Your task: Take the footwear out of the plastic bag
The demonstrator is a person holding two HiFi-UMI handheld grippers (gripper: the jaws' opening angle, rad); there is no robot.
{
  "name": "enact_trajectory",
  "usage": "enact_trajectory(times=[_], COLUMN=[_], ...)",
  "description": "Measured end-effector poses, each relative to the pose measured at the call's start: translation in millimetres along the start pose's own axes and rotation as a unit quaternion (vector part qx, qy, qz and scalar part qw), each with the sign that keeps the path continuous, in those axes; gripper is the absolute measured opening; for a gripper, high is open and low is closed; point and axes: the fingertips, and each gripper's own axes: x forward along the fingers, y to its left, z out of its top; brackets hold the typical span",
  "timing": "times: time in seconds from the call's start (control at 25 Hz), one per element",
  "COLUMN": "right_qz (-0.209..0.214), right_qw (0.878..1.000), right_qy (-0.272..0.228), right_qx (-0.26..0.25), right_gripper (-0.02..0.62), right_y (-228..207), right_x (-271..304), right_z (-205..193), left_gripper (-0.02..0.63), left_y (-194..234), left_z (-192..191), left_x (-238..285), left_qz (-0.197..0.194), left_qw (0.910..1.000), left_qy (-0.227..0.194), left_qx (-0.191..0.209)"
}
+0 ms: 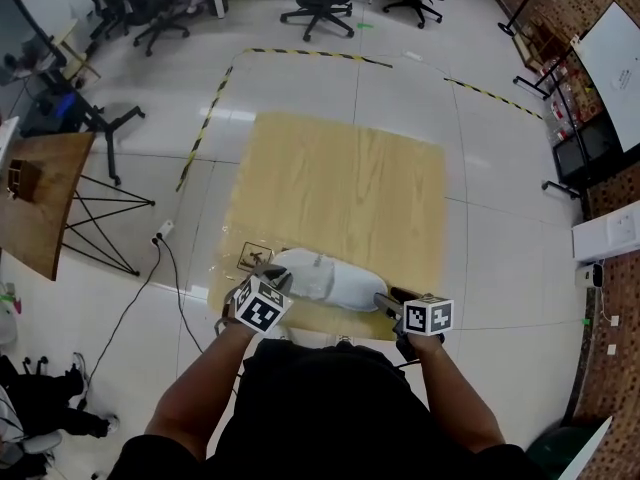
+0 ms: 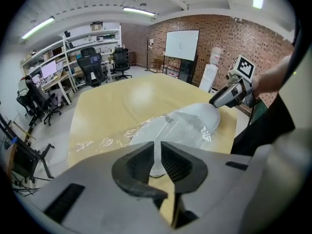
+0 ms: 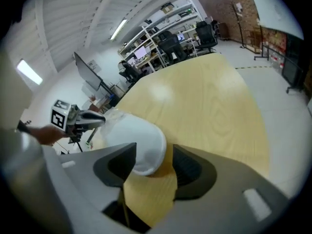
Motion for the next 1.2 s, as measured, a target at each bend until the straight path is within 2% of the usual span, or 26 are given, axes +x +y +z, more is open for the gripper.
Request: enact_trajectory(times=[0.12,0.2,0.32,0.48,0.84,1.04,1.2], right_qz=[-0.030,-0.022,0.023,0.044,0.019,0.009,-0.008], right_qw=[0.999,0.999,0.999,0.998,0.997,0.998,0.998], right_qy=[0.021,0.024,0.017,-0.007,-0.021,-0.025,-0.027], right_qx=[-0.021,-0.005,0.033,0.051,0.073,0.063,0.056], right_gripper=[0.251,0.244,0.142,0.093,0.084,0.084,0.084], right_y=[-1,0,8,7,-34,-49,-62], right_x=[12,13,12,0,-33,-50,-68], right_z=[-1,0,0,3,-4,-5,-7], left_gripper=[0.051,0.050,0.048,0.048,0.033,0.008,0.009], left_y=[-5,-6,-4,-7,1,3,6], left_z=[1,-1,-7,-11,-26,-26,-17], left_x=[4,5,7,9,8,12,9], left_qz=[-0.003,-0.003,0.000,-0.001,0.004,0.009,0.014], left_qw=[1.0000,1.0000,0.9999,0.9999,0.9996,0.9994,0.9998], left_qy=[0.001,0.004,0.011,0.013,0.026,0.032,0.015], left_qx=[-0.001,-0.002,-0.006,-0.011,-0.009,-0.007,-0.005])
